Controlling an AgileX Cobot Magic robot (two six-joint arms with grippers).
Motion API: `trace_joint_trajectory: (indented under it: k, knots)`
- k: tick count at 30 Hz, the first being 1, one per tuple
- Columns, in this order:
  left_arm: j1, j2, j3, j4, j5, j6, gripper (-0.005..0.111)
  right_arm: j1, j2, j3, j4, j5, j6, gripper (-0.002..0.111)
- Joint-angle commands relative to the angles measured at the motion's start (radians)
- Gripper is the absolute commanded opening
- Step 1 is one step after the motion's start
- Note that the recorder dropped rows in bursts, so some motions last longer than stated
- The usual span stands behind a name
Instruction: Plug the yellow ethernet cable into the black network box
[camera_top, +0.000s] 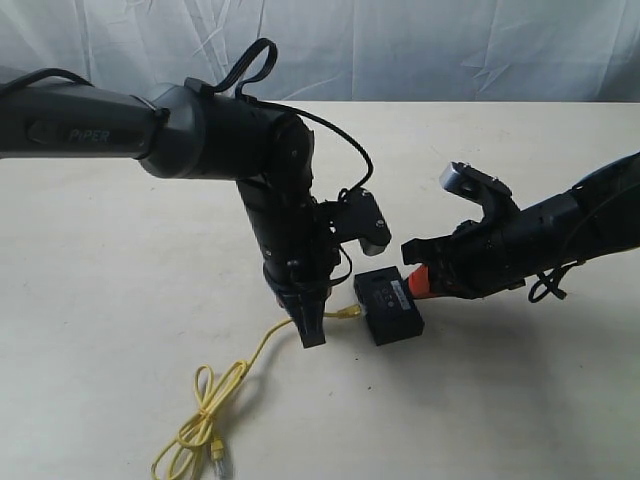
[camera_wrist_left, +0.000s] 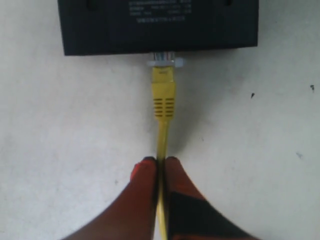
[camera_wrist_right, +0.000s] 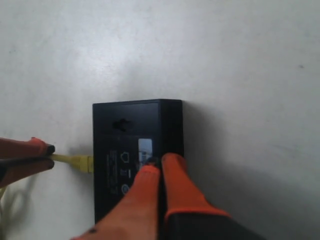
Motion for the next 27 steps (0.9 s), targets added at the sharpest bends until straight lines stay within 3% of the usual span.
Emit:
trace_joint_trajectory:
  k: [1, 15, 18, 22, 24, 27]
  knots:
    - [-0.003, -0.014, -0.004, -0.023, -0.041, 0.000, 0.000, -0.002, 0.002, -0.002, 0.005, 0.042, -0.007, -0.001]
    - [-0.003, -0.014, -0.004, -0.005, -0.037, -0.002, 0.001, -0.002, -0.023, -0.002, 0.015, 0.010, -0.007, -0.001]
    - [-0.003, -0.014, -0.004, -0.005, -0.037, -0.001, 0.010, -0.002, -0.039, -0.002, 0.004, -0.005, -0.007, -0.001]
    - [-0.003, -0.014, -0.004, 0.024, -0.039, -0.002, 0.030, -0.002, -0.043, -0.002, 0.002, -0.005, -0.007, -0.001]
    - [-0.003, -0.028, -0.004, 0.071, -0.022, -0.013, 0.031, -0.004, -0.047, -0.002, 0.000, -0.005, -0.004, -0.001]
    - [0.009, -0.117, -0.004, 0.305, 0.017, -0.273, 0.028, -0.004, -0.132, -0.002, -0.101, -0.045, 0.096, -0.001]
